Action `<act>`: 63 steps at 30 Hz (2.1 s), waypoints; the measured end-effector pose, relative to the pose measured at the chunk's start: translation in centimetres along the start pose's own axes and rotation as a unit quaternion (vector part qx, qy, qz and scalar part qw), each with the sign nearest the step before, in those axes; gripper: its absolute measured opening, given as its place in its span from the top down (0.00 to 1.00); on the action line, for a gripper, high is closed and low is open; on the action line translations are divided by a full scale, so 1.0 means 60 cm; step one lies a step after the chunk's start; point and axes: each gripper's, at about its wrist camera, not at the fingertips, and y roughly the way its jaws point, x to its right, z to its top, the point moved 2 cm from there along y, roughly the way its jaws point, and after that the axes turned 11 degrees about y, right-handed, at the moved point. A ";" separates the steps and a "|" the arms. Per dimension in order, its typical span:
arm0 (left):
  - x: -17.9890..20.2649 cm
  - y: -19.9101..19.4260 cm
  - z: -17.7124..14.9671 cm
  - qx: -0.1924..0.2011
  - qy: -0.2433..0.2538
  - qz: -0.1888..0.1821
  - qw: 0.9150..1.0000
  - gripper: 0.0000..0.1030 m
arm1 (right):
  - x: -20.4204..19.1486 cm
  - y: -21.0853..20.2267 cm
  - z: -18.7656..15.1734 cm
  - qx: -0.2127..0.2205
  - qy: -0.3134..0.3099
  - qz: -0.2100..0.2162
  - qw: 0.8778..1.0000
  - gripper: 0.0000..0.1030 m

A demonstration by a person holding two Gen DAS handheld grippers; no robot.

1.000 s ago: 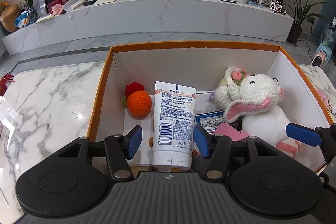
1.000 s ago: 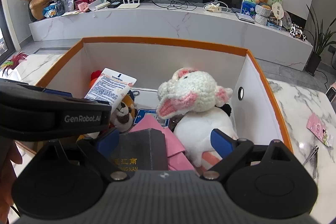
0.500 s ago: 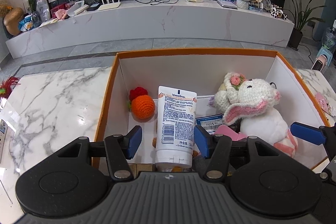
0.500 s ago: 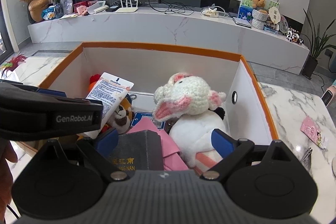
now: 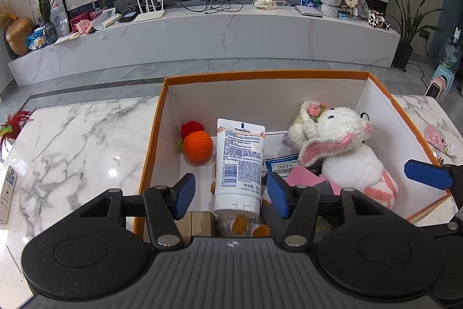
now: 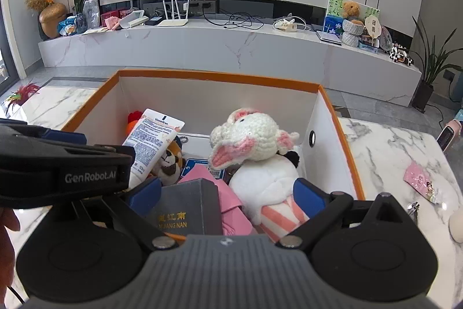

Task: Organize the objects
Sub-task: 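Open both tools to release the items and withdraw toward the table, then grasp the yellow tape measure with the left tool while the right tool grasps the card box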

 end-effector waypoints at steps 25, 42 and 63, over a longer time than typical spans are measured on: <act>0.001 -0.129 -0.088 0.016 0.033 -0.029 0.999 0.32 | 0.072 -0.115 -0.036 -0.019 0.007 0.037 0.999 0.04; 0.063 -0.002 -0.193 -0.101 0.017 -0.110 0.989 0.30 | 0.119 -0.093 -0.091 -0.081 0.009 0.032 0.996 0.04; 0.038 0.020 -0.208 -0.122 -0.017 -0.082 0.989 0.27 | 0.056 0.031 -0.148 -0.140 0.017 -0.001 0.990 0.08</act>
